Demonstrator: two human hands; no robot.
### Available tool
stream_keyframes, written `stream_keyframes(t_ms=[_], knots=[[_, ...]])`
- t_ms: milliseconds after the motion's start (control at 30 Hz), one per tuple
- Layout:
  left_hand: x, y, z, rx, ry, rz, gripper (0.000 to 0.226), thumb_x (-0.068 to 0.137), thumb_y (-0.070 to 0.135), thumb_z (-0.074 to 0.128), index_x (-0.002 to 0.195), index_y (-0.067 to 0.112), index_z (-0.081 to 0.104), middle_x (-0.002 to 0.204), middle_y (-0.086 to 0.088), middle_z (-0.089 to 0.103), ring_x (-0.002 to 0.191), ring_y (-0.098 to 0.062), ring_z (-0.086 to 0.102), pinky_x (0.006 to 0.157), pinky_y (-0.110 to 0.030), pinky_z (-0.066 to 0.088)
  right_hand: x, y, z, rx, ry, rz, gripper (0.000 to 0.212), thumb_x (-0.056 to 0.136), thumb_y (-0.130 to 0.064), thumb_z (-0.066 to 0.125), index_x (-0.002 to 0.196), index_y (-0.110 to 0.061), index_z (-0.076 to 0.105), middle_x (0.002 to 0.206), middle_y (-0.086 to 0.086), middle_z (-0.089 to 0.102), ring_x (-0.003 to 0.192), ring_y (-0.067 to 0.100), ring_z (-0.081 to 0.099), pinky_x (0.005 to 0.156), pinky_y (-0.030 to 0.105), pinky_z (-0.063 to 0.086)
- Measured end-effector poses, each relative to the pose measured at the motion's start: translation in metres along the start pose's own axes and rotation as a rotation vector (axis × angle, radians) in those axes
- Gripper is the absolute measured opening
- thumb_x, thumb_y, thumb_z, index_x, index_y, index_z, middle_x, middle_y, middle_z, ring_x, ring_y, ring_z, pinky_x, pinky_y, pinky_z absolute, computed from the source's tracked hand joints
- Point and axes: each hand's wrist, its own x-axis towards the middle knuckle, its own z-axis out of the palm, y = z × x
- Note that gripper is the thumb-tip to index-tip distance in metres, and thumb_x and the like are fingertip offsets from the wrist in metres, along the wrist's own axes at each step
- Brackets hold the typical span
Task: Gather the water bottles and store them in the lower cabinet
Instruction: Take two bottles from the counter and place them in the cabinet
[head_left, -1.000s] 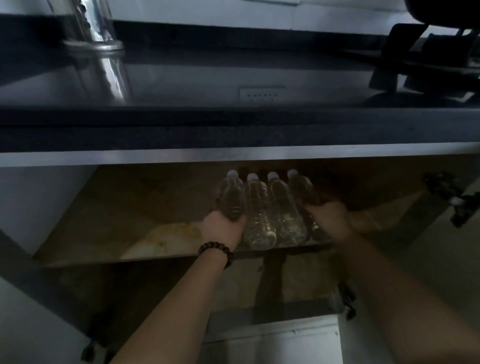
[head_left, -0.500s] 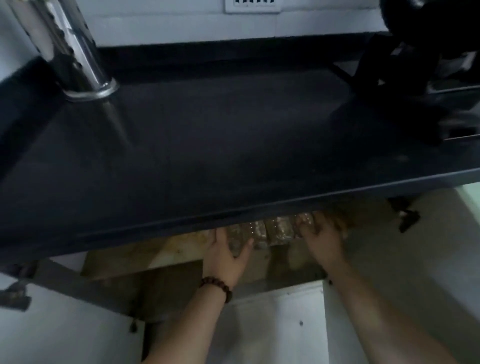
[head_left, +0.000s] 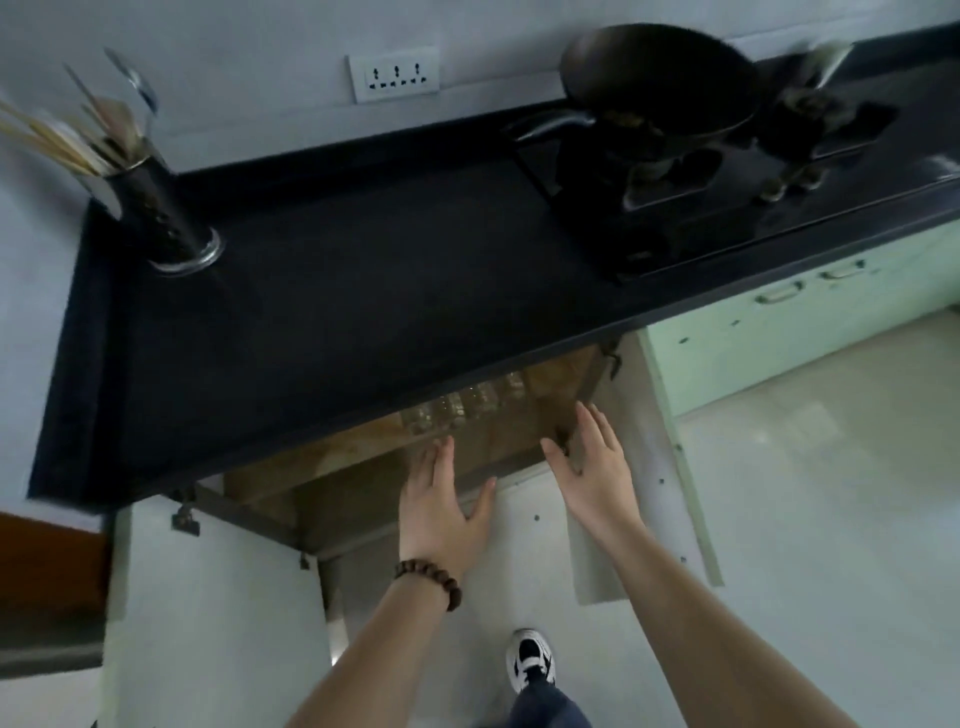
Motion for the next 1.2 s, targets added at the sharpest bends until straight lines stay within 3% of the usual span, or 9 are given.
stream_keyframes(t_ms=[100, 200, 500, 667, 933, 1200], knots=[[-0.024, 0.037, -0.004, 0.023, -0.005, 0.108, 0.076, 0.091, 0.056, 0.047, 0.153, 0.021, 0.019, 0.16, 0.001, 0.02, 0.148, -0.015, 0.014, 0.12, -0.038, 0.018, -0.035, 0.0, -0.04, -0.004, 0.086, 0.007, 0.069, 0.092, -0.053, 0.046, 0.151, -0.025, 0.021, 0.159, -0.004, 0.016, 0.144, 0.017, 0.021, 0.112, 0.031, 0.024], [-0.044, 0.073, 0.004, 0.013, -0.055, 0.21, 0.075, 0.092, 0.054, 0.049, 0.152, 0.02, 0.02, 0.16, 0.0, 0.021, 0.147, -0.015, 0.014, 0.119, -0.036, 0.017, -0.067, 0.019, -0.08, 0.007, 0.152, 0.076, 0.069, 0.093, -0.052, 0.045, 0.151, -0.025, 0.02, 0.16, -0.004, 0.015, 0.145, 0.019, 0.019, 0.116, 0.04, 0.025], [-0.1, 0.187, 0.079, 0.035, -0.248, 0.485, 0.075, 0.09, 0.051, 0.052, 0.15, 0.013, 0.028, 0.157, -0.007, 0.029, 0.146, -0.02, 0.019, 0.118, -0.038, 0.018, -0.17, 0.13, -0.198, 0.078, 0.541, 0.399, 0.066, 0.092, -0.039, 0.054, 0.147, -0.013, 0.031, 0.156, 0.007, 0.025, 0.145, 0.021, 0.022, 0.117, 0.034, 0.02], [-0.124, 0.259, 0.136, 0.06, -0.343, 0.613, 0.073, 0.092, 0.047, 0.052, 0.151, 0.014, 0.025, 0.158, -0.004, 0.025, 0.147, -0.02, 0.015, 0.119, -0.036, 0.013, -0.201, 0.184, -0.253, 0.103, 0.671, 0.515, 0.065, 0.094, -0.038, 0.052, 0.148, -0.011, 0.03, 0.156, 0.009, 0.024, 0.145, 0.021, 0.019, 0.116, 0.032, 0.017], [-0.118, 0.387, 0.25, 0.097, -0.383, 0.754, 0.074, 0.092, 0.049, 0.051, 0.151, 0.012, 0.027, 0.158, -0.006, 0.026, 0.147, -0.021, 0.017, 0.117, -0.033, 0.012, -0.164, 0.284, -0.352, 0.164, 0.802, 0.565, 0.065, 0.094, -0.038, 0.052, 0.148, -0.011, 0.029, 0.157, 0.009, 0.024, 0.146, 0.02, 0.017, 0.116, 0.032, 0.016], [-0.094, 0.538, 0.358, 0.034, -0.363, 0.747, 0.073, 0.091, 0.049, 0.053, 0.15, 0.014, 0.029, 0.157, -0.005, 0.029, 0.146, -0.021, 0.02, 0.118, -0.035, 0.014, -0.086, 0.377, -0.489, 0.133, 0.806, 0.539, 0.06, 0.094, -0.038, 0.051, 0.145, -0.012, 0.034, 0.156, 0.01, 0.024, 0.145, 0.022, 0.02, 0.115, 0.034, 0.02]])
